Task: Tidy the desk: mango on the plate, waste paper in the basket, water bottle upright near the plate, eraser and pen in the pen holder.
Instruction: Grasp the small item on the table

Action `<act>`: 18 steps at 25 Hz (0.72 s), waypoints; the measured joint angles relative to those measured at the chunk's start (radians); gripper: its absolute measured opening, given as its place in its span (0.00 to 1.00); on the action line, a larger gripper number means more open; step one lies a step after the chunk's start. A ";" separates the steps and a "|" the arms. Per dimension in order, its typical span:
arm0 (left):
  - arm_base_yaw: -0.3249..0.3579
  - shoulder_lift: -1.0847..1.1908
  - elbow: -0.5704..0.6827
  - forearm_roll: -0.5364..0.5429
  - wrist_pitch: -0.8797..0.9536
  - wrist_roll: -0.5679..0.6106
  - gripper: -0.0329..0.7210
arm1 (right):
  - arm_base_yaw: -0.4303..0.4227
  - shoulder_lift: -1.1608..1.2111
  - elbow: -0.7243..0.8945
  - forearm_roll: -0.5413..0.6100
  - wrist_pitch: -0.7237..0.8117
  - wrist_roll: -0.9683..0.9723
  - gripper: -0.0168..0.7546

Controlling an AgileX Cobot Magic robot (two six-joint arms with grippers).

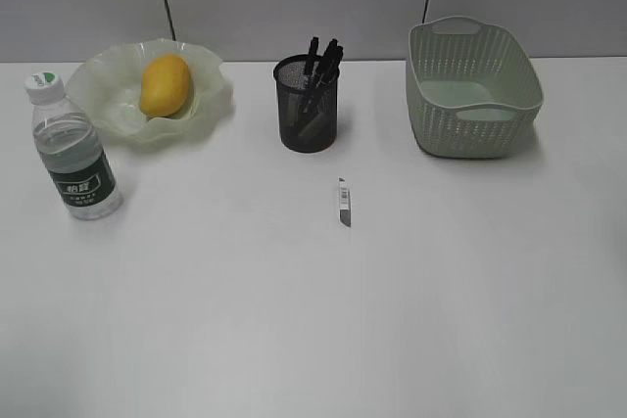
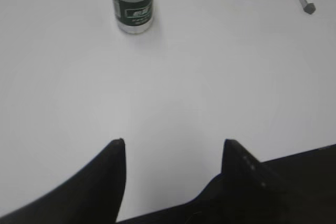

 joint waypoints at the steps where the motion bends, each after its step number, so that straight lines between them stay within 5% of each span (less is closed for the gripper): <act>1: -0.025 0.047 -0.017 -0.007 -0.020 0.003 0.63 | -0.009 -0.057 0.052 -0.007 -0.019 0.001 0.70; 8: -0.255 0.457 -0.216 0.019 -0.122 0.002 0.61 | -0.016 -0.388 0.334 0.000 -0.053 0.012 0.70; 18: -0.523 0.996 -0.597 0.019 -0.235 -0.179 0.53 | -0.016 -0.796 0.619 0.048 -0.069 0.047 0.70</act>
